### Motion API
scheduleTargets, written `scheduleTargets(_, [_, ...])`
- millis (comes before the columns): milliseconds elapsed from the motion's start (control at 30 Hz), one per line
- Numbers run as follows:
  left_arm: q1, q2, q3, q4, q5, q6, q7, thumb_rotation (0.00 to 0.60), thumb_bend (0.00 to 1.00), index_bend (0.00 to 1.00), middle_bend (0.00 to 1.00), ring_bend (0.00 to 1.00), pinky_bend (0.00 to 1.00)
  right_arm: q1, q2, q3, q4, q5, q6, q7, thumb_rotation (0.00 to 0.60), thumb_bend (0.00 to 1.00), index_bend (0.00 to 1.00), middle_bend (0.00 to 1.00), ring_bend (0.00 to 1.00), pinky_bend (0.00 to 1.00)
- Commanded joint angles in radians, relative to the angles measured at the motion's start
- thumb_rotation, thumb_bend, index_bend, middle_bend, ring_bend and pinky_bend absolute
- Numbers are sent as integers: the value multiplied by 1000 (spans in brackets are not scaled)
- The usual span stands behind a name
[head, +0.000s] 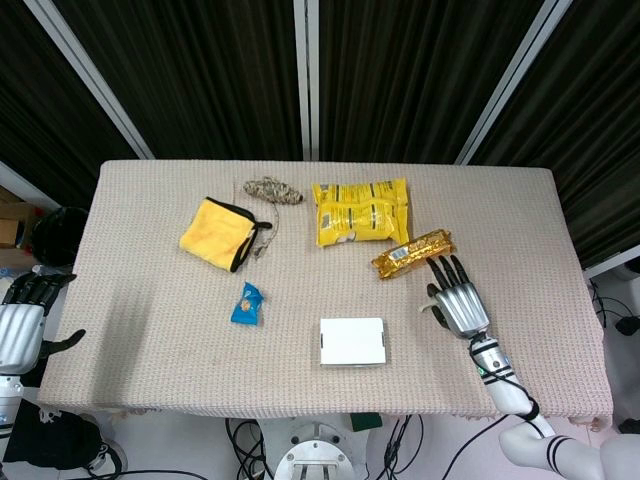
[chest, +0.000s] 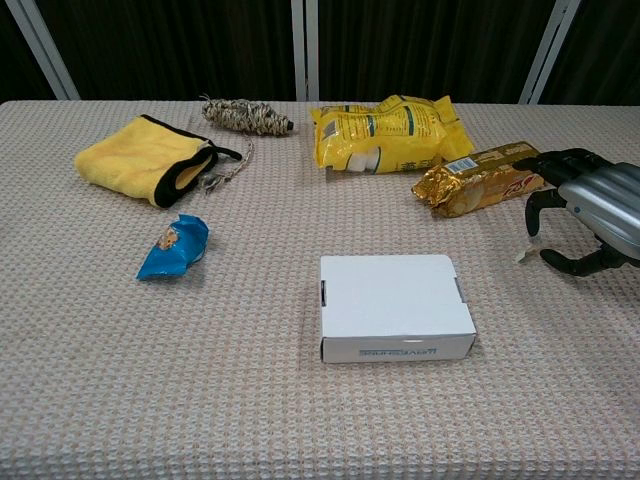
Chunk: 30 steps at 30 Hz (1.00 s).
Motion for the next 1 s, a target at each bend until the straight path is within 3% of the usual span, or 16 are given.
scheduleTargets(33, [0,1,0,-1,1,0,1,600,62,217,240,202,143,1,-2,0,3,1,-3,1,600,347,498,37,0,0])
scheduleTargets(767, [2,-2,0,8,-9,-7,-10,600,62,218,241,202,143,7,-27,0,40,1,-1,7,600,373,557,52,0,0])
scheduleTargets(1000, [2,-1,0,9,-8,-8,-10,600,63,218,241,202,144,8,-35,1,51,-3,9,12,600,429,590,67,0,0])
